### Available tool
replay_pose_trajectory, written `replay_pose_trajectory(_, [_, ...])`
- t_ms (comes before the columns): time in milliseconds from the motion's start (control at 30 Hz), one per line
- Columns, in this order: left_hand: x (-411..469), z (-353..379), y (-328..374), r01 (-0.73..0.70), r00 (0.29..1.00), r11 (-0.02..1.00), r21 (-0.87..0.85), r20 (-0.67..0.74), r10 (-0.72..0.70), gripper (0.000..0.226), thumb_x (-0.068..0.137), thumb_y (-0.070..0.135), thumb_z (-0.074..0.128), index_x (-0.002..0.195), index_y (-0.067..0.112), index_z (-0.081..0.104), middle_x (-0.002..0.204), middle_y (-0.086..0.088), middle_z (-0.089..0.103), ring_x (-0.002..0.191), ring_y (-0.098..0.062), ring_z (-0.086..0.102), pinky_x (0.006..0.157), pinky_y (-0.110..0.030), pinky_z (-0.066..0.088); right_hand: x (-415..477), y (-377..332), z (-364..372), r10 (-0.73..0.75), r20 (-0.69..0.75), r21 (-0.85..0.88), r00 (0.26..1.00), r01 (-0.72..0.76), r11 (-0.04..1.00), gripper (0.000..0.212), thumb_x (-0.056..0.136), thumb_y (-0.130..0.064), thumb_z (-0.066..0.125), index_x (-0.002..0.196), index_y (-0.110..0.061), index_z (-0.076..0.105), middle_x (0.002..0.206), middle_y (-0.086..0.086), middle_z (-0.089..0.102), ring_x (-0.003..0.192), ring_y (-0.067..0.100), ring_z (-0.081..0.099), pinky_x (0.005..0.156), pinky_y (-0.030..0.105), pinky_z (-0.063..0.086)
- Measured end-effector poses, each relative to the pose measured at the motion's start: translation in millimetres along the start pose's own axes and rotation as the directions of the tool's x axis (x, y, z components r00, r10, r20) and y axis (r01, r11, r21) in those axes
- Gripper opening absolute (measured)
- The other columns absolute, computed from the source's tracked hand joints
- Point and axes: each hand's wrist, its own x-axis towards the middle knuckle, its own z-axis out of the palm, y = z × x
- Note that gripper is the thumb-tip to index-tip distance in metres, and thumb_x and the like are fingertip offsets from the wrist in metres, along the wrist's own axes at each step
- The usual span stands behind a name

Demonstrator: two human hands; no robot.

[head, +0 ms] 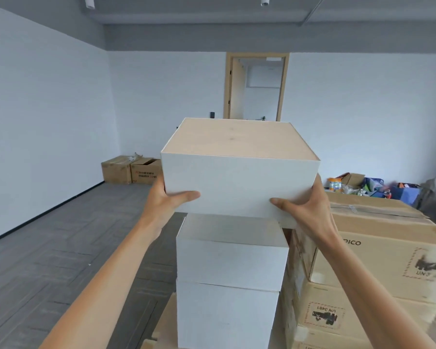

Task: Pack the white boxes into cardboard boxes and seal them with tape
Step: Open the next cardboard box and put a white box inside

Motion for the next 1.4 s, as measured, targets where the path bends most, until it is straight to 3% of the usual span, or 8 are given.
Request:
replay_pose_trajectory(400, [-35,88,70,-0.192,0.956,0.952,-0.238,0.172,0.236,0.069,0.069,-0.001,0.081,0.126,0.023,0.050,0.116,0.007,0.067,0.103,-0.004,0.064,0.074,-0.015,0.052,-40,-59,-123,-0.111,-0.306,-0.144,0.946,0.069,0.987,0.082,0.055,-0.019,0.095,0.117,-0.023,0.041,0.114,-0.004,0.062,0.107,0.013,0.061,0.089,0.040,0.054])
replay_pose_trajectory(567, [-71,174,78,-0.207,0.923,0.936,-0.284,0.262,0.283,0.065,0.069,-0.006,0.080,0.114,0.031,0.052,0.108,0.007,0.067,0.095,-0.001,0.065,0.070,-0.015,0.051,-83,-58,-215,-0.119,-0.401,-0.240,0.908,0.021,0.971,0.081,0.056,-0.011,0.094,0.113,-0.024,0.038,0.104,-0.016,0.057,0.093,-0.011,0.057,0.083,0.029,0.052])
replay_pose_trajectory(700, [-110,259,83,-0.212,0.873,0.933,-0.290,0.374,0.314,0.067,0.068,0.001,0.084,0.121,0.026,0.052,0.113,-0.002,0.065,0.098,-0.013,0.064,0.074,-0.025,0.056,-125,-46,-305,-0.134,-0.452,-0.311,0.882,-0.015,0.950,0.090,0.056,-0.016,0.095,0.126,-0.020,0.039,0.118,-0.004,0.052,0.110,0.010,0.055,0.093,0.042,0.054])
replay_pose_trajectory(800, [-152,334,84,-0.223,0.845,0.927,-0.302,0.414,0.338,0.068,0.065,0.005,0.084,0.117,0.033,0.051,0.116,0.003,0.062,0.107,-0.008,0.059,0.083,-0.026,0.055,-162,-29,-378,-0.133,-0.511,-0.334,0.849,-0.054,0.941,0.106,0.045,-0.041,0.091,0.133,-0.015,0.037,0.113,-0.018,0.047,0.107,-0.008,0.050,0.093,0.037,0.052])
replay_pose_trajectory(900, [-197,411,71,-0.201,0.820,0.937,-0.285,0.475,0.320,0.070,0.062,-0.006,0.084,0.112,0.031,0.051,0.104,0.020,0.064,0.100,0.003,0.059,0.078,-0.021,0.053,-203,2,-457,-0.113,-0.540,-0.380,0.834,-0.122,0.917,0.114,0.036,-0.055,0.085,0.131,-0.013,0.038,0.112,-0.016,0.049,0.105,-0.007,0.051,0.093,0.047,0.052])
replay_pose_trajectory(1100, [-286,533,18,-0.060,0.824,0.987,-0.147,0.551,0.132,0.085,0.055,0.018,0.088,0.126,0.010,0.043,0.124,-0.016,0.053,0.117,-0.022,0.056,0.091,-0.044,0.053,-256,79,-581,0.046,-0.506,-0.382,0.861,-0.272,0.883,0.101,0.041,-0.048,0.087,0.122,-0.019,0.035,0.121,0.000,0.049,0.106,0.006,0.052,0.093,0.045,0.052])
replay_pose_trajectory(1267, [-338,581,-22,0.016,0.874,0.998,-0.067,0.485,0.018,0.084,0.058,0.003,0.087,0.116,0.047,0.046,0.114,0.002,0.052,0.105,0.009,0.056,0.081,-0.011,0.047,-262,143,-627,0.175,-0.373,-0.419,0.911,-0.334,0.845,0.101,0.051,-0.028,0.097,0.129,-0.028,0.033,0.125,-0.004,0.049,0.114,0.014,0.049,0.096,0.044,0.049])
replay_pose_trajectory(1400, [-353,598,-53,0.074,0.886,0.997,0.002,0.460,-0.066,0.078,0.056,0.010,0.085,0.097,0.065,0.048,0.112,0.013,0.054,0.100,0.011,0.057,0.078,-0.011,0.048,-261,182,-636,0.254,-0.271,-0.421,0.929,-0.351,0.836,0.095,0.052,-0.035,0.087,0.128,-0.031,0.032,0.123,-0.008,0.046,0.113,0.008,0.046,0.092,0.039,0.050])
